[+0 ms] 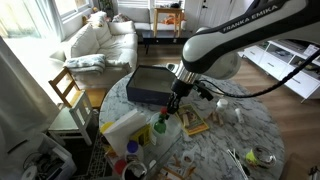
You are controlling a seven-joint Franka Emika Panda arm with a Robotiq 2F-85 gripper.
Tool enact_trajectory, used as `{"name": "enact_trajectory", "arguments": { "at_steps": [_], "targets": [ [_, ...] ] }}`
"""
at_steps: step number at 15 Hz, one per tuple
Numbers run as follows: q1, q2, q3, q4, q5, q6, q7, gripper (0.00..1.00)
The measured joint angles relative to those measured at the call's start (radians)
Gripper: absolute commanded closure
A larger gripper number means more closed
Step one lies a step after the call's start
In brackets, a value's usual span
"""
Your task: Pick up the clear cup and pour the white shades onto the table, put the clear cup onto the table, pick up the tabasco and put it in the clear cup, pick up the clear cup with the tabasco and put it into the clear storage container
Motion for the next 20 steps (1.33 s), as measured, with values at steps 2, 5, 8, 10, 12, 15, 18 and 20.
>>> {"name": "enact_trajectory", "arguments": {
  "at_steps": [2, 5, 8, 10, 12, 15, 18, 20],
  "targets": [
    [0.008, 0.008, 0.01, 0.0, -0.045, 0.024, 0.034, 0.68],
    [0.01, 0.018, 0.017, 0.0, -0.112, 0.052, 0.079, 0.53],
    [0.002, 0.016, 0.017, 0.005, -0.15, 0.058, 0.104, 0.3],
    [-0.005, 0.013, 0.017, 0.014, -0.164, 0.058, 0.113, 0.15],
    [-0.012, 0.008, 0.017, 0.026, -0.167, 0.058, 0.119, 0.0],
    [-0.025, -0.011, 0.017, 0.039, -0.167, 0.058, 0.123, 0.0],
    [-0.04, -0.039, 0.014, 0.051, -0.167, 0.046, 0.131, 0.0],
    [-0.054, -0.063, 0.01, 0.058, -0.166, 0.007, 0.134, 0.0]
  ]
}}
